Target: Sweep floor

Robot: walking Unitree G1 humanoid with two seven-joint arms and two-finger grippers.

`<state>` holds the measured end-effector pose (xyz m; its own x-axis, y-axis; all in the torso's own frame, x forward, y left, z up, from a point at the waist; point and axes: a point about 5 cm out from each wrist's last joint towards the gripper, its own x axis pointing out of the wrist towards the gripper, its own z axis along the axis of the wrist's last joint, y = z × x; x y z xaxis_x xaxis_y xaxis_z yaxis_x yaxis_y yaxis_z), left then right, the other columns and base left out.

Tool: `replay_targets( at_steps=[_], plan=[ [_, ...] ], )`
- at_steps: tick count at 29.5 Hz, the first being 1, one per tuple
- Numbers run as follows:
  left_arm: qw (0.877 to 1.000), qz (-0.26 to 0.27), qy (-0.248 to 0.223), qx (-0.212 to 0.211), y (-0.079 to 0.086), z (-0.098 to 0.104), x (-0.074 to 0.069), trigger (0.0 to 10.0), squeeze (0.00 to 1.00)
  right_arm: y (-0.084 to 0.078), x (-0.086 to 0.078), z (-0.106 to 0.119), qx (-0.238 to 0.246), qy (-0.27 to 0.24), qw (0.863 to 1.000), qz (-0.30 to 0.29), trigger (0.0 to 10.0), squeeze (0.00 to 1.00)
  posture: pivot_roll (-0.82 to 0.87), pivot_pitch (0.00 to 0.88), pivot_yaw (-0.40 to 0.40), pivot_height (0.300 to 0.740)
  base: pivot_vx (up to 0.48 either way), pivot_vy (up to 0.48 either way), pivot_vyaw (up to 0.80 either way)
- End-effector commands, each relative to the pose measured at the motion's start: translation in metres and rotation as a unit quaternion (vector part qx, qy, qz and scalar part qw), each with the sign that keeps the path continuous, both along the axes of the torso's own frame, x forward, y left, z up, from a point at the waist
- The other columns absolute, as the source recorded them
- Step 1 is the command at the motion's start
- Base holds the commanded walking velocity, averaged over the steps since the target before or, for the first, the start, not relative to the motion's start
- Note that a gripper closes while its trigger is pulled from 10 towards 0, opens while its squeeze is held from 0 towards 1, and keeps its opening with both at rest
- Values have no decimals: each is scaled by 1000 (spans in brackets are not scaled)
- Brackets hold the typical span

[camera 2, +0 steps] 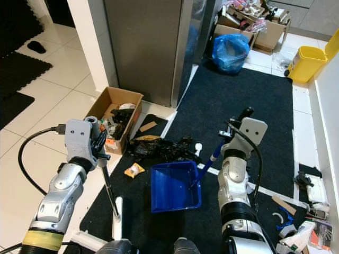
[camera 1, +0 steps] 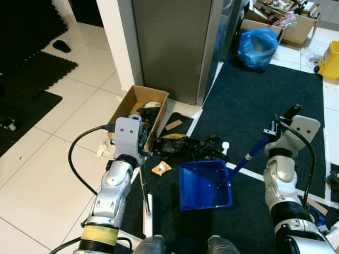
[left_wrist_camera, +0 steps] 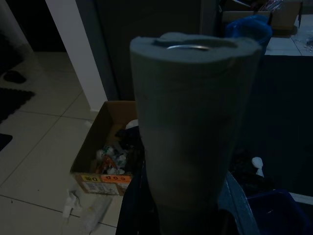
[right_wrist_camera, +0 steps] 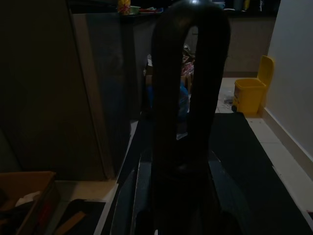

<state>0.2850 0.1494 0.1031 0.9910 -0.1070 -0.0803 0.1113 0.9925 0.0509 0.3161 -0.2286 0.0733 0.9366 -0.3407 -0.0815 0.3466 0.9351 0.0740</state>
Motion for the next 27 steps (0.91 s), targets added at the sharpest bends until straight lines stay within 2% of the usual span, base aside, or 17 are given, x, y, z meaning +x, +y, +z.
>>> replay_targets(
  at_steps=[1,27],
  plan=[
    [1000,-3,-3,2,-1,0,0,10000,0,-1,3,7,-2,-21,1000,-4,10000,0,106,58,0,740,0,0,0],
    [1000,-2,-1,2,-1,0,-1,10000,0,-1,2,8,15,-29,999,-6,10000,0,107,63,-2,740,0,0,0]
  ],
)
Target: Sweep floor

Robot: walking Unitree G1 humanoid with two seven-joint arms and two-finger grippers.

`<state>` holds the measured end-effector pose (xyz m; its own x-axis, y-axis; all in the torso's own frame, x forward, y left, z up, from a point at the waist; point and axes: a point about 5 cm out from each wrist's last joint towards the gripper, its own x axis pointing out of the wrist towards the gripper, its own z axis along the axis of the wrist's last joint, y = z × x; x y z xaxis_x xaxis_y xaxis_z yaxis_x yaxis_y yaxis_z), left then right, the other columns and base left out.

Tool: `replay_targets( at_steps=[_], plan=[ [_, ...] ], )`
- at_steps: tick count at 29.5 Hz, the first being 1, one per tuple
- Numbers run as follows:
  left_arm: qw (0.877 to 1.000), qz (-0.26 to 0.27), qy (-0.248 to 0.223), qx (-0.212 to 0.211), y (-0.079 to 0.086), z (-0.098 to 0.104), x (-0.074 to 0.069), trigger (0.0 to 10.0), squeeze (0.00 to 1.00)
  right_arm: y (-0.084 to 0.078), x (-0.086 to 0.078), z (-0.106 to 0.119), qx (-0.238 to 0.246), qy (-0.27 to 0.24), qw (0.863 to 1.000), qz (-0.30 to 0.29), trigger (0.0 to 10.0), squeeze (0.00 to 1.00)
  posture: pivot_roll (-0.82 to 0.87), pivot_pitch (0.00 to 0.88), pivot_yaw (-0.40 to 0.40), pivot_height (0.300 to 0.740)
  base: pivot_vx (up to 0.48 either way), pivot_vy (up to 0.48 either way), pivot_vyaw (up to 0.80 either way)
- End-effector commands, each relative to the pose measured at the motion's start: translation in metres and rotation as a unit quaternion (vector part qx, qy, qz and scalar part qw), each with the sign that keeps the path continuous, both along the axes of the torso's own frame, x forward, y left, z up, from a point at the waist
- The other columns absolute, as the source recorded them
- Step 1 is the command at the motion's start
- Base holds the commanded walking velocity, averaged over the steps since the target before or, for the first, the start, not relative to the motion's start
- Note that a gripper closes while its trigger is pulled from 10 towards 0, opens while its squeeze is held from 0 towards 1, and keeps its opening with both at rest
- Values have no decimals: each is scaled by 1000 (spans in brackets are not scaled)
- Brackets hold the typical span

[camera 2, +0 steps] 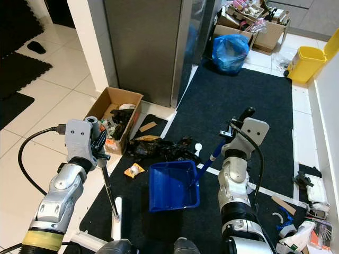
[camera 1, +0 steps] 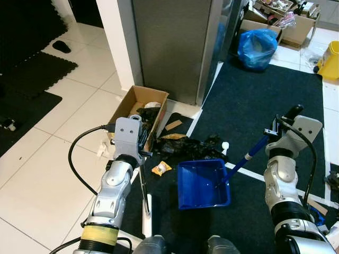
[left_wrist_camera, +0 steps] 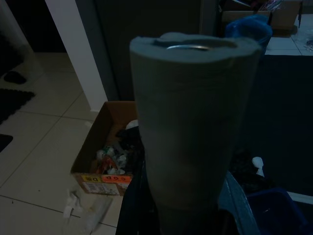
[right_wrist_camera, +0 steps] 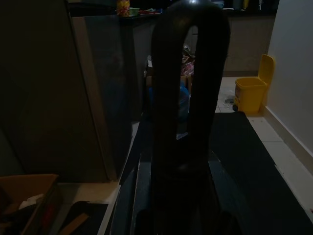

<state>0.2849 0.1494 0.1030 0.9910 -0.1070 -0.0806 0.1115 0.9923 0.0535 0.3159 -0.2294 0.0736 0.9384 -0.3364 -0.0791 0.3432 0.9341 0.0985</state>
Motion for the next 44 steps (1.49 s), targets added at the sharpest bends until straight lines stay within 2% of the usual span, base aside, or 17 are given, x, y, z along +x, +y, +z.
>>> replay_targets(
  at_steps=[1,20,44],
  plan=[
    [1000,-2,-1,0,-1,0,-1,10000,0,1,2,7,5,-24,1000,-6,10000,0,107,63,-2,740,0,0,0],
    [1000,2,-2,-5,-2,0,0,10000,0,2,2,4,17,-16,1000,-4,10000,0,106,67,-2,740,0,0,0],
    [1000,2,-1,-6,-2,-1,-1,10000,0,1,2,3,21,-12,1000,-2,10000,0,106,71,-5,740,0,0,-785]
  ],
)
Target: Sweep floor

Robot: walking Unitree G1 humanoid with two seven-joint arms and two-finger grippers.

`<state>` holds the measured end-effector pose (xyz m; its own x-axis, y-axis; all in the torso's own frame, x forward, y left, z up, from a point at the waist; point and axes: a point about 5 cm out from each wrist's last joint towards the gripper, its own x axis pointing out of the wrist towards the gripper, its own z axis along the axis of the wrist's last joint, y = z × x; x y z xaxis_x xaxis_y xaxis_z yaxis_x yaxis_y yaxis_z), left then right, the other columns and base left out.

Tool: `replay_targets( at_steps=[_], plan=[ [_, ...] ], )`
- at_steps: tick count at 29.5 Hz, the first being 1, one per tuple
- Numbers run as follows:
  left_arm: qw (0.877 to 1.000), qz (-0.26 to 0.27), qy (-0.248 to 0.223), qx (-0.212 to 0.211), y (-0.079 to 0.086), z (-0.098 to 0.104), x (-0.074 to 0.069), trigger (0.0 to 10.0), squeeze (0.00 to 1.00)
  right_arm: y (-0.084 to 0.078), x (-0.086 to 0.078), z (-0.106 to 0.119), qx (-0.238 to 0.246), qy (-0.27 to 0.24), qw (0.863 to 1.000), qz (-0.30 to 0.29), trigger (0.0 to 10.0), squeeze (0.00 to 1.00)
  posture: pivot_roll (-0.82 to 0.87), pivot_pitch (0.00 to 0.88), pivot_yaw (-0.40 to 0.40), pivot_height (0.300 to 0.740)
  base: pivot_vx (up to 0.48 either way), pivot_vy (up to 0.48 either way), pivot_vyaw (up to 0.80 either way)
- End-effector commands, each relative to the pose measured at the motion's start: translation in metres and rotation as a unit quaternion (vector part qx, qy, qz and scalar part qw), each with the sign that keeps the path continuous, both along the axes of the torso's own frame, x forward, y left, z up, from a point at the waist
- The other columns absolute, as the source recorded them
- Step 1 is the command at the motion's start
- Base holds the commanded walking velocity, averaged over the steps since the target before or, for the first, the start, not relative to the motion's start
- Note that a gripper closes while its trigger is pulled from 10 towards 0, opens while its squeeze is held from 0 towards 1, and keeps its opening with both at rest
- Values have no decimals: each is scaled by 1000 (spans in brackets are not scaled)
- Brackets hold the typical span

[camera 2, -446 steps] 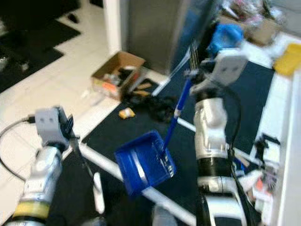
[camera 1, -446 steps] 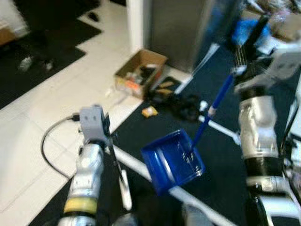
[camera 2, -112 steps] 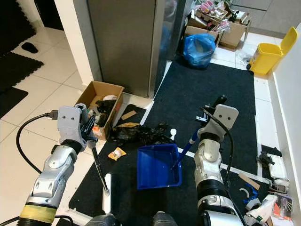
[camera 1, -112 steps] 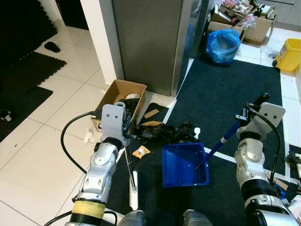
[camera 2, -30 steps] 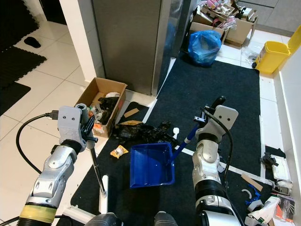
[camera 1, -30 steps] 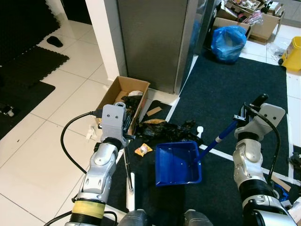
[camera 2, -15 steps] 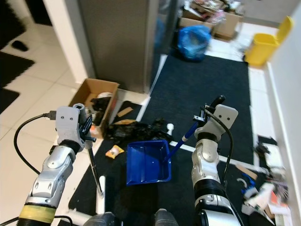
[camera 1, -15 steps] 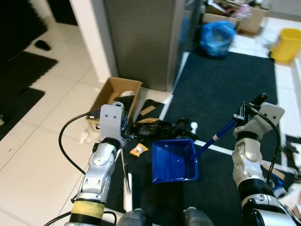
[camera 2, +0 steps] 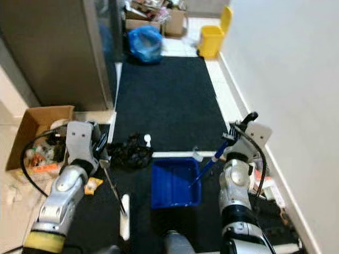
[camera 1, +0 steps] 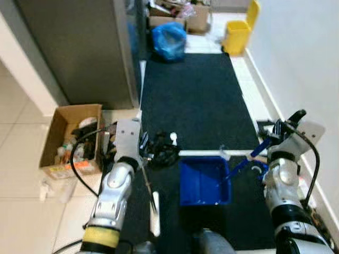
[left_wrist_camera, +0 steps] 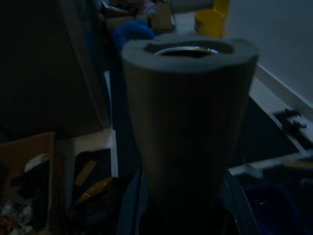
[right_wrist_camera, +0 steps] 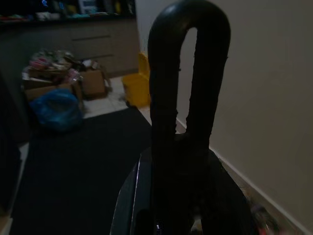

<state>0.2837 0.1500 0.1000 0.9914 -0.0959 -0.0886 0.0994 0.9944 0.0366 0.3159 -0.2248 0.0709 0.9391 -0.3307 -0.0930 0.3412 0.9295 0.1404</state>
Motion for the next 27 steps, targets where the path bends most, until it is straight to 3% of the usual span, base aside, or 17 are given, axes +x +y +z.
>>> replay_targets(
  at_steps=[1,7,27],
  plan=[
    [1000,-4,-6,2,-3,2,0,10000,0,-3,2,5,-2,-12,1000,-3,10000,0,106,71,-5,740,0,0,-800],
    [1000,-3,-4,4,-3,2,0,10000,0,-3,2,6,-4,-11,1000,-3,10000,0,106,71,-5,740,0,0,-719],
    [1000,7,-16,14,0,5,2,10000,0,4,5,12,-15,-29,999,17,10000,0,109,65,-6,740,45,0,0]
  ],
)
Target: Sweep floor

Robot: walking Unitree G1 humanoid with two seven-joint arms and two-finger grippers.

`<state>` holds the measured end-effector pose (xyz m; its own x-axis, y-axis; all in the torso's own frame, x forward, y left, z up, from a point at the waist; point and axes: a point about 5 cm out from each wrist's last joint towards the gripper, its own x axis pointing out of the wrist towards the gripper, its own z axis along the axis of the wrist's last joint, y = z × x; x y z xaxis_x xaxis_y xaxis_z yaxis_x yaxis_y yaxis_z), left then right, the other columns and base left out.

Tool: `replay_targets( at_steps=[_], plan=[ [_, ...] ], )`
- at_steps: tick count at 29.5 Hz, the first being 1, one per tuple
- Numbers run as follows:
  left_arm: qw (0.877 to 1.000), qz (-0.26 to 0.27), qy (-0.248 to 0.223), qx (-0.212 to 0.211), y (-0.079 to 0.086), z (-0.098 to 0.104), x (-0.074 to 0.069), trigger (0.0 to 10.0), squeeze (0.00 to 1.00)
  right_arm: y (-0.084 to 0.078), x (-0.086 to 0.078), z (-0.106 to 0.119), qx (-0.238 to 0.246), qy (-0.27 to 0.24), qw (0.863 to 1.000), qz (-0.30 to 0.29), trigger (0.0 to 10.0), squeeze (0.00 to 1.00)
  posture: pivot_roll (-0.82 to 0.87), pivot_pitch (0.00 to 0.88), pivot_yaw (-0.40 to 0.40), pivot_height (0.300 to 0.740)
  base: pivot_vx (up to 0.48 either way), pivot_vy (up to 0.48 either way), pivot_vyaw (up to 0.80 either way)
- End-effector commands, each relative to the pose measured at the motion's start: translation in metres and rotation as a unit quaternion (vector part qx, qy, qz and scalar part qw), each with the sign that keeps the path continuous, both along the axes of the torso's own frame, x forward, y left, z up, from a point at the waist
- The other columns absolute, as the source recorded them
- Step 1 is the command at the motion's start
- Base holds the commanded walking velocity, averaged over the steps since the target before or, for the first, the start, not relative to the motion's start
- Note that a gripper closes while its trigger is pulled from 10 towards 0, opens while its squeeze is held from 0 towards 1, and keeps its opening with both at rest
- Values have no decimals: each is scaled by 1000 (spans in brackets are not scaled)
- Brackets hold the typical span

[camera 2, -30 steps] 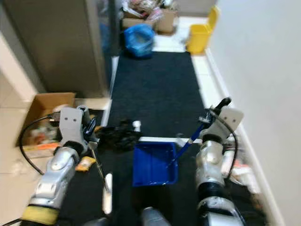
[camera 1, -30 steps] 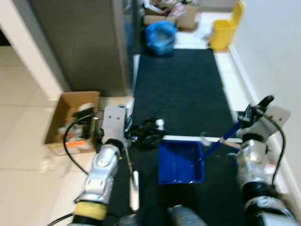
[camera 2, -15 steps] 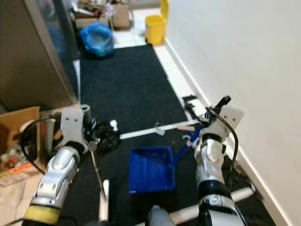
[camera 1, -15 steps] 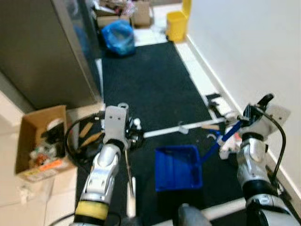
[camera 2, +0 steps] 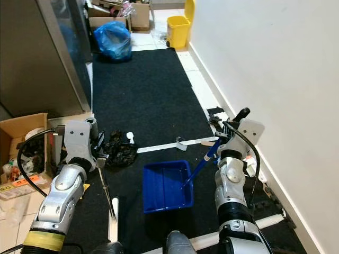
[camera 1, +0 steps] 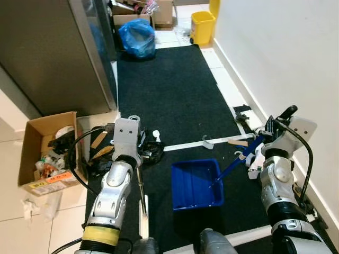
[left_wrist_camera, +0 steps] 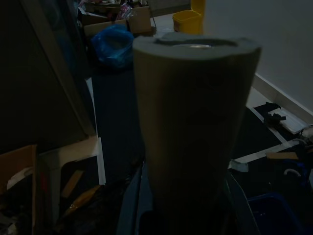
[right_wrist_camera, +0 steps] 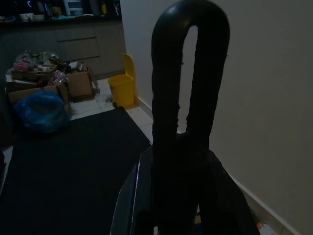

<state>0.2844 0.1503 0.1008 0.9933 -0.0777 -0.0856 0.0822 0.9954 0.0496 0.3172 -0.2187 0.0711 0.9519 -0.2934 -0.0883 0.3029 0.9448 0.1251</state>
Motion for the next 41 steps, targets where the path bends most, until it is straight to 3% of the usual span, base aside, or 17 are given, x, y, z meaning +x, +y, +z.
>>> replay_targets(
  at_steps=[1,24,41],
  plan=[
    [1000,-1,-14,9,0,4,1,10000,0,-2,4,11,-6,-29,1000,-3,10000,0,109,65,-6,740,386,0,0],
    [1000,0,-14,10,0,4,1,10000,0,-3,2,9,-5,-26,1000,-7,10000,0,107,72,-2,740,454,0,0],
    [1000,-5,-13,12,-1,4,1,10000,0,-4,1,8,-3,-24,1000,-12,10000,0,109,73,0,740,0,0,0]
  ],
)
